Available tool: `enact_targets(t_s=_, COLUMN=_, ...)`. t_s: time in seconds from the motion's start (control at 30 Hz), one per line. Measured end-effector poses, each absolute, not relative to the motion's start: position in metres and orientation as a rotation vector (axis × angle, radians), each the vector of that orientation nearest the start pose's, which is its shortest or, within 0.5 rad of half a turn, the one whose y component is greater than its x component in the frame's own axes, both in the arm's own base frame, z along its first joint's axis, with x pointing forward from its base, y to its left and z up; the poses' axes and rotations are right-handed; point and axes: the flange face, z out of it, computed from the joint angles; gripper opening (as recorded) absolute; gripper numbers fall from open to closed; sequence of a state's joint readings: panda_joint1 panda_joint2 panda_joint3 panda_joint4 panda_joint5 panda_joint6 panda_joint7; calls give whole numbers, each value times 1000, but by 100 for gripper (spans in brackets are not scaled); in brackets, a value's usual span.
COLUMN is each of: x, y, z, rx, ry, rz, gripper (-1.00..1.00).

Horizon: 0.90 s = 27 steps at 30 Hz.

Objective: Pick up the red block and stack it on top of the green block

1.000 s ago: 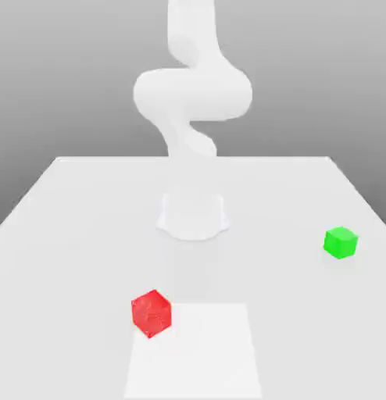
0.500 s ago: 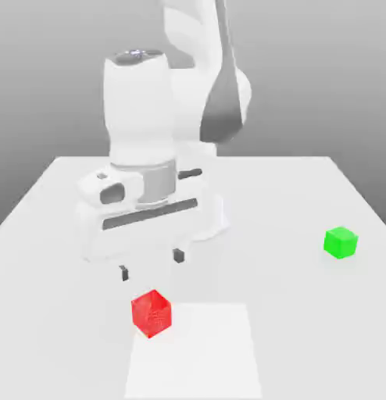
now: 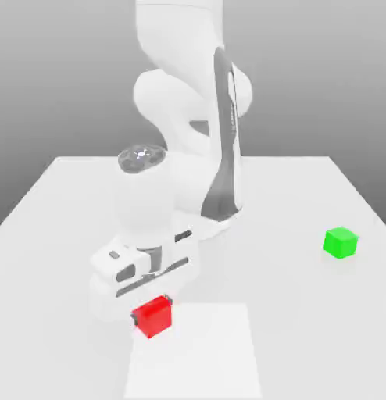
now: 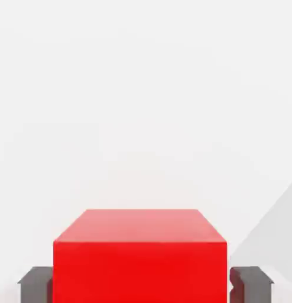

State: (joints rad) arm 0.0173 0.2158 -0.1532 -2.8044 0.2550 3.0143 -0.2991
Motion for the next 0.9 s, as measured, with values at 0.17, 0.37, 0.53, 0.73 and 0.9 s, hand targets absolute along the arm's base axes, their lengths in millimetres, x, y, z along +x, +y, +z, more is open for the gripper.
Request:
enact_targets(t_s=0.17, x=357, y=-73, z=155, rx=-3140, ry=133, rz=-5, gripper=-100)
enact_targets(t_s=0.37, x=359, y=-74, z=191, rx=-3140, ry=137, rz=-8, gripper=-100)
enact_targets(t_s=0.53, x=360, y=-39, z=211, rx=-3136, ry=65, rz=1, gripper=-100)
enact_targets(t_s=0.73, x=353, y=77, z=221, rx=-3119, ry=-101, rz=5, gripper=-100)
enact_targets(t_s=0.9, x=318, y=169, z=230, rx=-3105, ry=-242, rz=11, gripper=-100)
